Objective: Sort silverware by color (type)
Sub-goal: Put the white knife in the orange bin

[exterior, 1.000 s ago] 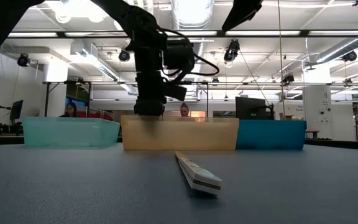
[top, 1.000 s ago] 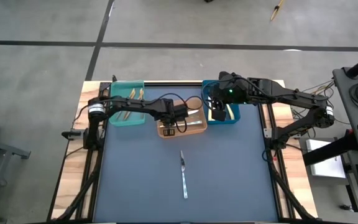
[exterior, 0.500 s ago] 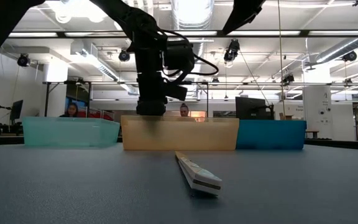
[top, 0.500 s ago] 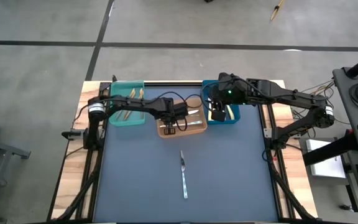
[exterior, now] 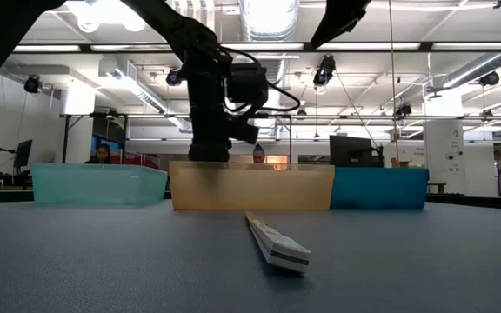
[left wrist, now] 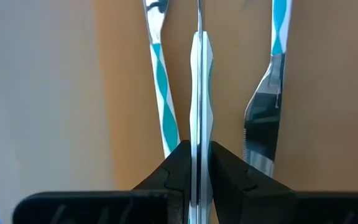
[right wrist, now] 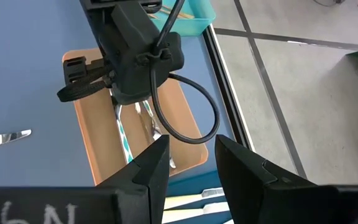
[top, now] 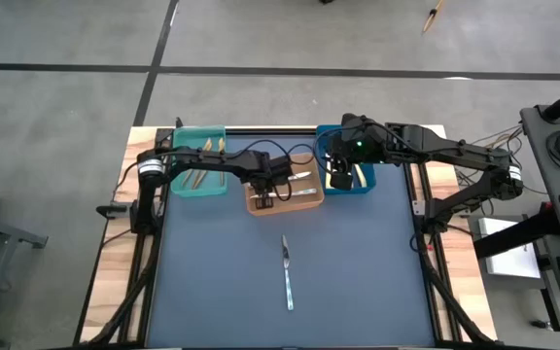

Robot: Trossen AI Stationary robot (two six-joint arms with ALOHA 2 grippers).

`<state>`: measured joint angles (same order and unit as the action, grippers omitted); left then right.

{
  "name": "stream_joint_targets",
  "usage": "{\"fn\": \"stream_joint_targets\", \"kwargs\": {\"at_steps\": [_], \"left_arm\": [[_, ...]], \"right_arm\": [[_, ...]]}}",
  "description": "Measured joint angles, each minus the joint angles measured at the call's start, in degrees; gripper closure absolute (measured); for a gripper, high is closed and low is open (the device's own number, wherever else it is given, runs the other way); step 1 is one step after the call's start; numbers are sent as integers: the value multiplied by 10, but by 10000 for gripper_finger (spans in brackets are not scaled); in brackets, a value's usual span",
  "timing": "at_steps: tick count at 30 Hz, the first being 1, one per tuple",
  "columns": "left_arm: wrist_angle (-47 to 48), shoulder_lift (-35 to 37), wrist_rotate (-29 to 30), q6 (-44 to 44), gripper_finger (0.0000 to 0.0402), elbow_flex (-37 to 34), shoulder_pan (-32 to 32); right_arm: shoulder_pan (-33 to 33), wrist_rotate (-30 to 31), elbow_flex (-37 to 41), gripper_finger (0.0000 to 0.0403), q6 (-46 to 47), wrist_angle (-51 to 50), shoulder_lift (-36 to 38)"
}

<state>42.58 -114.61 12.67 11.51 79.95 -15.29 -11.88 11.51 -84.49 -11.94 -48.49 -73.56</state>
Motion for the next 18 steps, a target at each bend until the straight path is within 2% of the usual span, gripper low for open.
{"fn": "stream_joint_targets", "kwargs": {"at_steps": [13, 18], "left_arm": [[-16, 0, -3, 17, 375, -14, 0], [-17, 0, -36, 25, 375, -14, -6]], "right_arm": [[0, 0, 2, 282, -1, 10, 0], [0, 0, 2, 282, -1, 10, 0]]}}
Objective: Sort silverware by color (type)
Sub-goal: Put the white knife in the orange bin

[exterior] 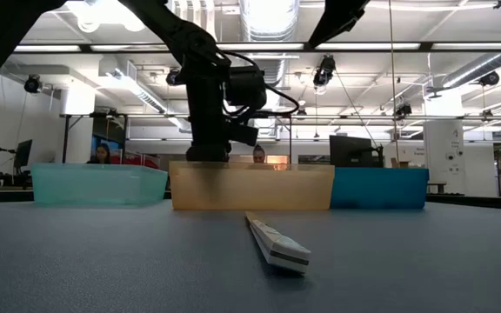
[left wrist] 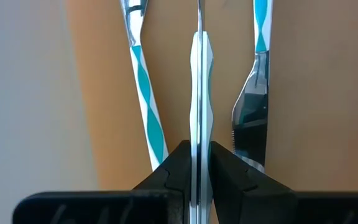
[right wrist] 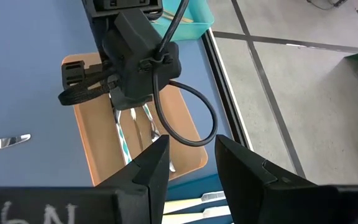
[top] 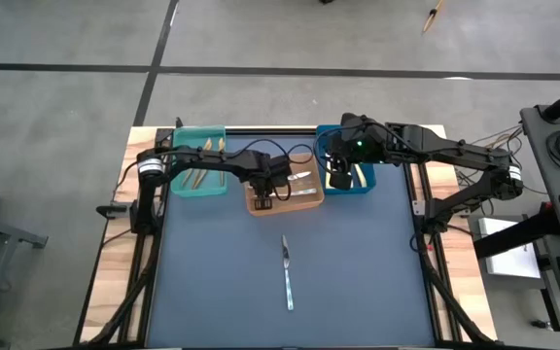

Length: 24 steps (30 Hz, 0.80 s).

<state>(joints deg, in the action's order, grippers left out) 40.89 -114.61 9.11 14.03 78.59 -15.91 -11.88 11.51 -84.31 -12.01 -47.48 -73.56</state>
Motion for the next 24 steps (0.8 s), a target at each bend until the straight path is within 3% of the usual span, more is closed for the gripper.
{"fn": "stream_joint_targets", "kwargs": {"at_steps": [24], "left_arm": [[-17, -5, -1, -1, 366, -4, -11]], "right_arm": [[0, 0, 0, 282, 0, 0, 0]]}}
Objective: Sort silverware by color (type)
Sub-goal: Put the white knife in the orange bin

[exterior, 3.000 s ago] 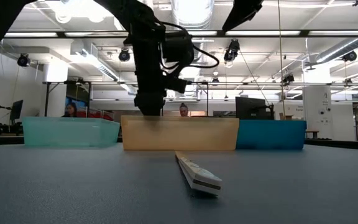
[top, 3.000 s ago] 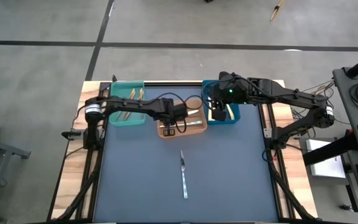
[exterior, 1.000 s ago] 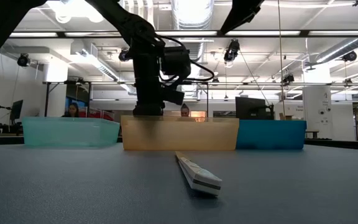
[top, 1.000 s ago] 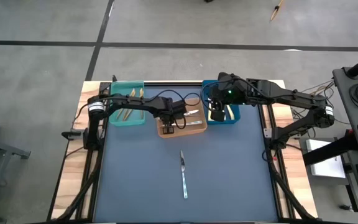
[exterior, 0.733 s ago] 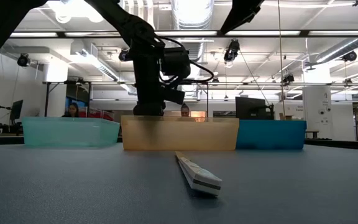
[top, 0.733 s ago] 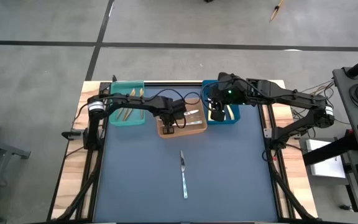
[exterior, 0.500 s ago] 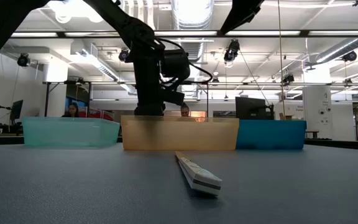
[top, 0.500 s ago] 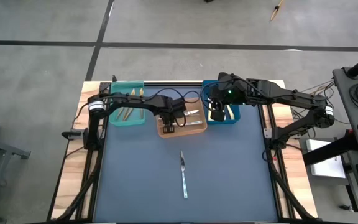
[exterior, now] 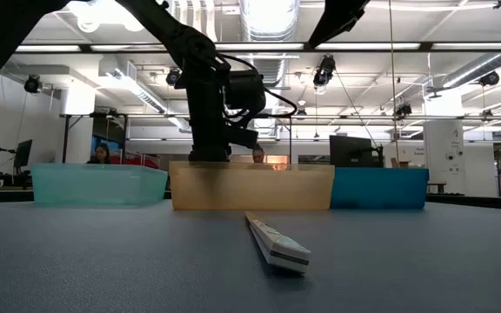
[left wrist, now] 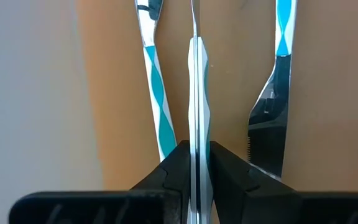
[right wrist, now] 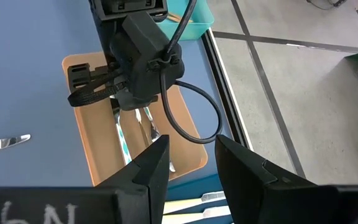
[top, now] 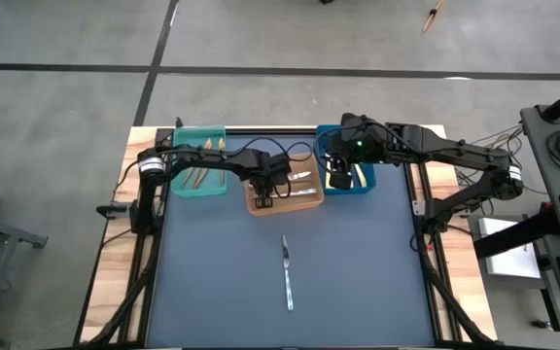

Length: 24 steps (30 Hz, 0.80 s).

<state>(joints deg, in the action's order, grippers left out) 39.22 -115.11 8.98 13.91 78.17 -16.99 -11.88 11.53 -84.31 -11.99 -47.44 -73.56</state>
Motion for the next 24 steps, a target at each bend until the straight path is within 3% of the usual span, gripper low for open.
{"fn": "stream_joint_targets", "kwargs": {"at_steps": [12, 24], "left_arm": [[2, 0, 1, -5, 361, 0, 0], [15, 1, 11, -9, 303, 10, 0]], "right_arm": [[0, 0, 0, 282, 0, 0, 0], [0, 0, 0, 282, 0, 1, 0]]}}
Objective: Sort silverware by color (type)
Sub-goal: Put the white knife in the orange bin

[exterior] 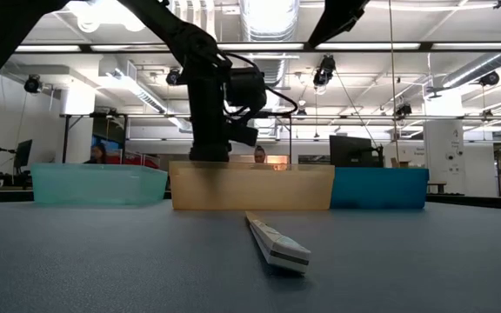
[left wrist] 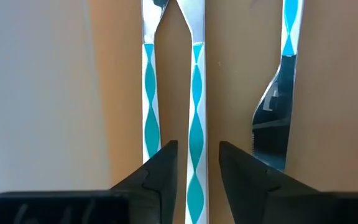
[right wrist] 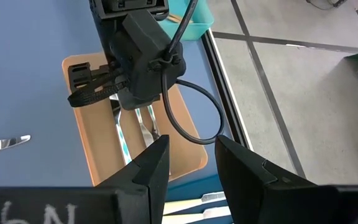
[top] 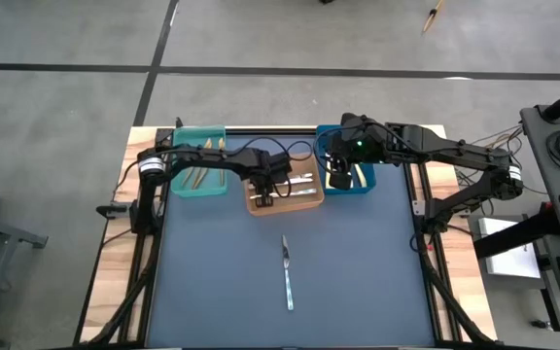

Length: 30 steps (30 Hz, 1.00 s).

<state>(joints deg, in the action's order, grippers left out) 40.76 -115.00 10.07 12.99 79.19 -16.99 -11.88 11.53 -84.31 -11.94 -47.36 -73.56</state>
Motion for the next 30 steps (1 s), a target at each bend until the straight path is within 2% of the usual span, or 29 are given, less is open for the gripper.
{"fn": "stream_joint_targets", "kwargs": {"at_steps": [9, 17, 30], "left_arm": [[25, 40, 0, 17, 294, 12, 0], [-8, 111, -1, 63, 294, -21, 0], [-192, 341, -6, 130, 294, -212, -1]], "right_arm": [[0, 0, 1, 282, 37, 6, -3], [0, 0, 11, 282, 66, 22, -18], [0, 0, 13, 300, 114, 114, -107]]}}
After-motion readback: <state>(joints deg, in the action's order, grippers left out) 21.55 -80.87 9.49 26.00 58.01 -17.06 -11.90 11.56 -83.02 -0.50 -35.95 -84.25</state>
